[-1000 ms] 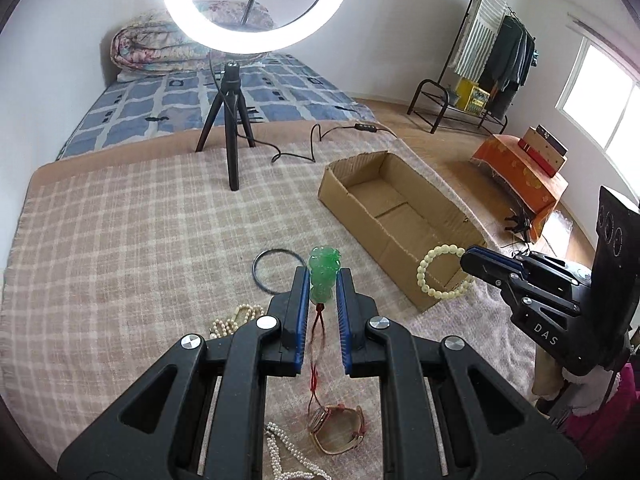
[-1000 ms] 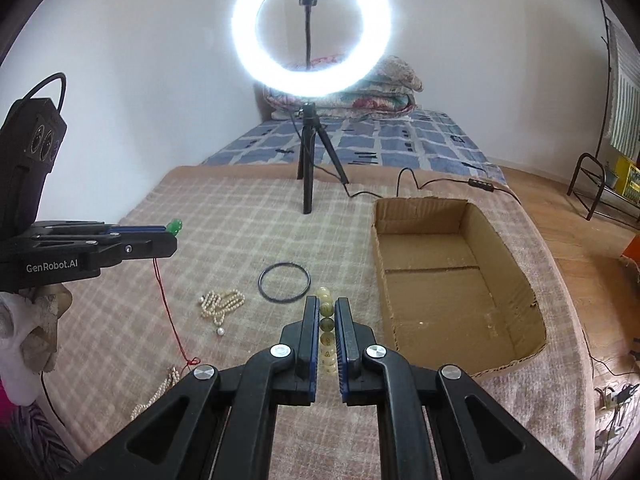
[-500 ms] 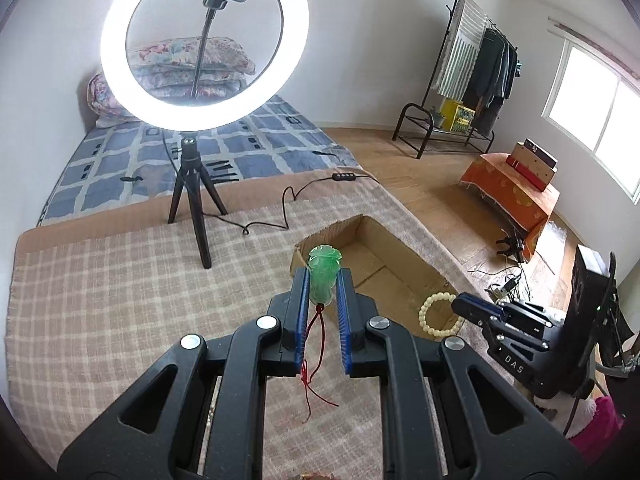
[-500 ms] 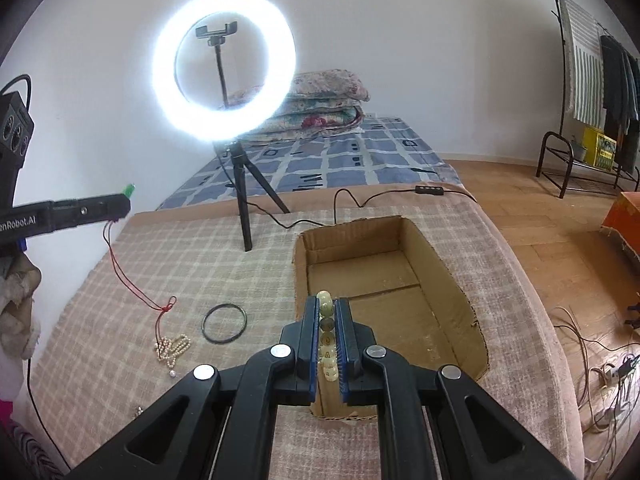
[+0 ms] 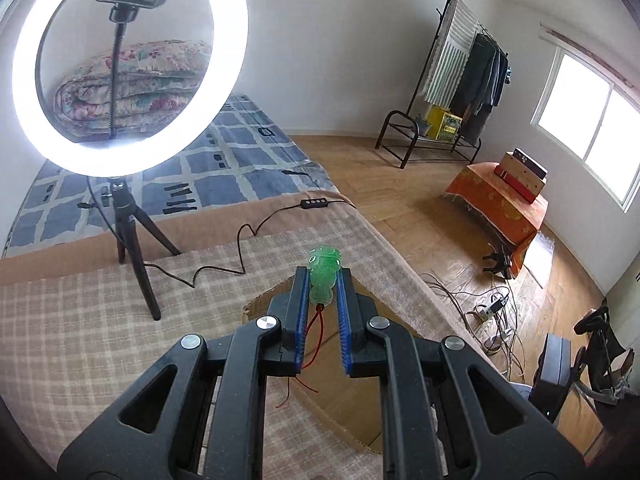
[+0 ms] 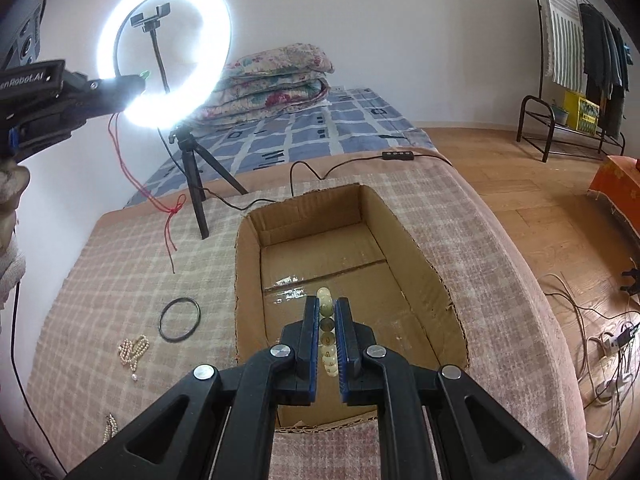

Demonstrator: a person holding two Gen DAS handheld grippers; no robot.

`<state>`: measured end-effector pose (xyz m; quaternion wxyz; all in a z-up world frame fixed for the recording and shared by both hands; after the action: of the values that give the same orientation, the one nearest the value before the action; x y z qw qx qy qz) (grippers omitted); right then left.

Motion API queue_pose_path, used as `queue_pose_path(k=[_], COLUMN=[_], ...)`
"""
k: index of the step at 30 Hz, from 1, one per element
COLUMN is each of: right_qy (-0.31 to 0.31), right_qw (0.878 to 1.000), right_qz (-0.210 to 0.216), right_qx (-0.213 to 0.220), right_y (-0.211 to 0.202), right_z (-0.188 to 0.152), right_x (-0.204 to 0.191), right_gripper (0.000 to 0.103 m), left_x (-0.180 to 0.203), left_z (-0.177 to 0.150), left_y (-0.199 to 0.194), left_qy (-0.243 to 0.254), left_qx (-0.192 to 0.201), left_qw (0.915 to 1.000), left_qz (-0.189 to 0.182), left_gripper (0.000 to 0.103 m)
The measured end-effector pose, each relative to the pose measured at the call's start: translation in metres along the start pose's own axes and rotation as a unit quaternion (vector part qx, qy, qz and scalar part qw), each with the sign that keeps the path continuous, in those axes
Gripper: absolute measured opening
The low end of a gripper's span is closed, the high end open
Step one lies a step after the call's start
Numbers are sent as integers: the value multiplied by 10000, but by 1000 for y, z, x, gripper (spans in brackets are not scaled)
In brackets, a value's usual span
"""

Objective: Organize jewelry
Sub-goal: 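Carry the pendant and bracelet in both tools over the cardboard box, then open both tools to drop the pendant and bracelet into the box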

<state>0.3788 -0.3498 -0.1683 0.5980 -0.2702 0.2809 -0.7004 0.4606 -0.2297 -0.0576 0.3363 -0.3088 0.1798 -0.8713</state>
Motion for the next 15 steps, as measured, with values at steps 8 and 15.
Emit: queue_pose_path(k=[8, 15], right_qy=[12, -19], right_qw=[9998, 9991], right_qz=[-112, -209], right_qx=[-144, -372], right_y=[9, 19], right_z=[-5, -17], right_x=[7, 15], right_gripper=[5, 6], left_x=[1, -13], left_z=[-18, -44], left_y=[55, 90], left_qy=[-179, -341], left_qx=[-265, -586], left_qw=[9995, 9977], left_qz=[-82, 33], left_gripper=[12, 12])
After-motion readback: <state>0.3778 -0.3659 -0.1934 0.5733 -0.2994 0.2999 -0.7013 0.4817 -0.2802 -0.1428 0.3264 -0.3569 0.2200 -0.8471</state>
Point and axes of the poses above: each gripper's, at about its wrist camera, not at the fingertips, and y roughly the way its jaws point, x to its right, z to its top, the point moved 10 cm from there along y, roughly the way its jaws point, and after that the axes turned 15 degrees about -z, right-handed, at the moved point
